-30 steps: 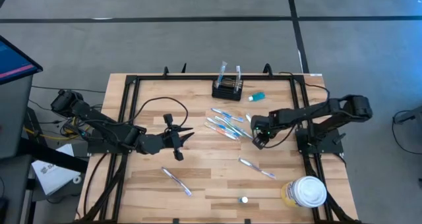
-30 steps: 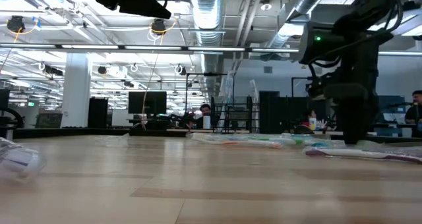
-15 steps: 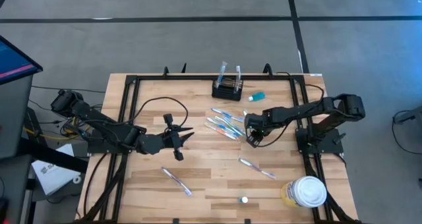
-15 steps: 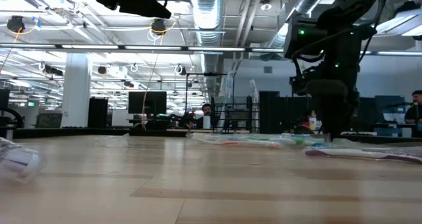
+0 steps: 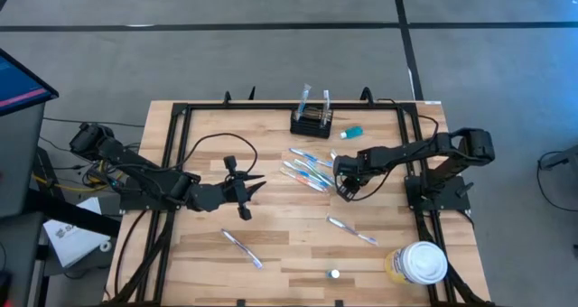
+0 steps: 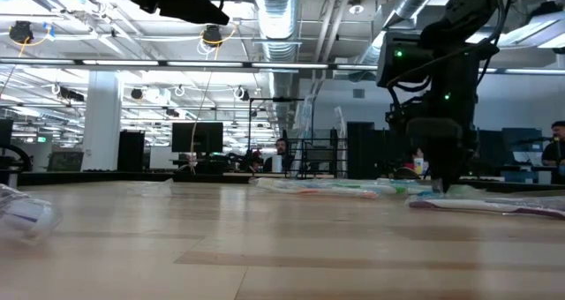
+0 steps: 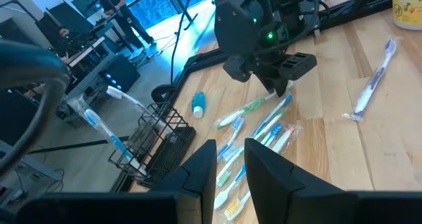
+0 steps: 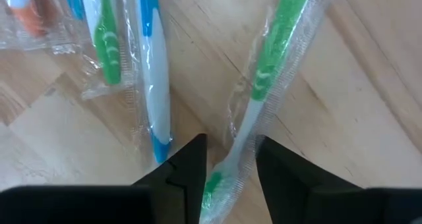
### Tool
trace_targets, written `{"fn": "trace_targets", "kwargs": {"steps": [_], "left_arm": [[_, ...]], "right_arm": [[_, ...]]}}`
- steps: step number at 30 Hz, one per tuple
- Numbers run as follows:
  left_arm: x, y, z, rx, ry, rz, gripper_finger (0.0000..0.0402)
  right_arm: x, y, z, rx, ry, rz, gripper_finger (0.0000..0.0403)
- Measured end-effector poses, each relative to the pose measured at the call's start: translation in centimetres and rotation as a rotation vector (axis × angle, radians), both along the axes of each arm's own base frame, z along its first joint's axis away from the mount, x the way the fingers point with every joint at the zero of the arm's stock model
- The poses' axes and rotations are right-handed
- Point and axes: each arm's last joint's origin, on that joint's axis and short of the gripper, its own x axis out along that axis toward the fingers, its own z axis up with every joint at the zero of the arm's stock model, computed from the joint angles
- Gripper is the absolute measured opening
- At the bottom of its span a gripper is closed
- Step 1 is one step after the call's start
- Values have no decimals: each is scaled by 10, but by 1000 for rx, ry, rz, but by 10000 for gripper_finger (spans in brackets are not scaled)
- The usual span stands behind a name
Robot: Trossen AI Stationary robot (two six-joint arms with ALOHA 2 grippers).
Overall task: Pick & Place toothbrushing station
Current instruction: Put the right green toothbrush into the mesh organizer
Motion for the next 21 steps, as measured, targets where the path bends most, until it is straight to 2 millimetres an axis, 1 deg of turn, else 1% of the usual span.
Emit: {"fn": "trace_targets", "kwargs": {"steps": [4,12,15,18,21], "left_arm": [[0,0,0,0,1,0,72],[0,0,0,-7,-1,-4,72],[1,-2,-1,-40,8,-84,72],[3,-2,0,-73,8,-153,72],[5,1,1,-82,3,-156,72]], "right_arm": [[-1,0,1,-1,-2,1,95],[-1,0,1,-1,3,16,33],[-1,0,1,1,6,44,10],[-1,0,1,1,7,48,6],[-3,1,4,6,23,49,11]]}}
